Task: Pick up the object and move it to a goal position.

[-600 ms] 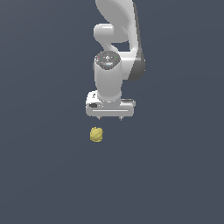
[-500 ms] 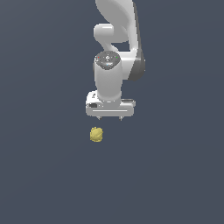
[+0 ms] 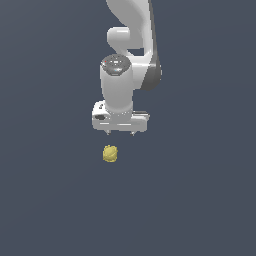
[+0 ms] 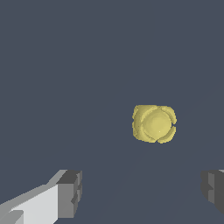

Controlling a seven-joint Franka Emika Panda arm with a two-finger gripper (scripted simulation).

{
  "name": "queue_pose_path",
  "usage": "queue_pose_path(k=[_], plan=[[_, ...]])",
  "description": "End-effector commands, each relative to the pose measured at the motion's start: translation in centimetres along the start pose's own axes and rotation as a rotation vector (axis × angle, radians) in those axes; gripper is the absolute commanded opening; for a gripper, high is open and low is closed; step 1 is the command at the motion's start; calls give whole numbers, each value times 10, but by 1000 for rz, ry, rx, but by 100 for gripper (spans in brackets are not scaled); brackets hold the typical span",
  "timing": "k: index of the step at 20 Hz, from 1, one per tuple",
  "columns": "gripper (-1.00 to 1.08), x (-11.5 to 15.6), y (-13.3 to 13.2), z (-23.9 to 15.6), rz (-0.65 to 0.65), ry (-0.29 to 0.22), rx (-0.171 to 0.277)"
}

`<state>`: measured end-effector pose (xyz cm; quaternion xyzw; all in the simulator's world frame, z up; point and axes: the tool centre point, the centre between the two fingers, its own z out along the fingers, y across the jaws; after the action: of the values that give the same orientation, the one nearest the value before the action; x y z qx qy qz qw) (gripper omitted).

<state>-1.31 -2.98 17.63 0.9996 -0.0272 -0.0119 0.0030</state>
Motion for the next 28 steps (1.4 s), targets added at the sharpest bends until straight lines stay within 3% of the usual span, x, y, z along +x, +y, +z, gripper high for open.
queue_pose_path(k=[1, 8, 20, 28], plan=[[100, -1, 1, -1, 1, -1, -1], [100, 5, 8, 13, 8, 3, 1], [100, 24, 48, 76, 47, 21, 7], [100, 25, 54, 86, 53, 22, 7]])
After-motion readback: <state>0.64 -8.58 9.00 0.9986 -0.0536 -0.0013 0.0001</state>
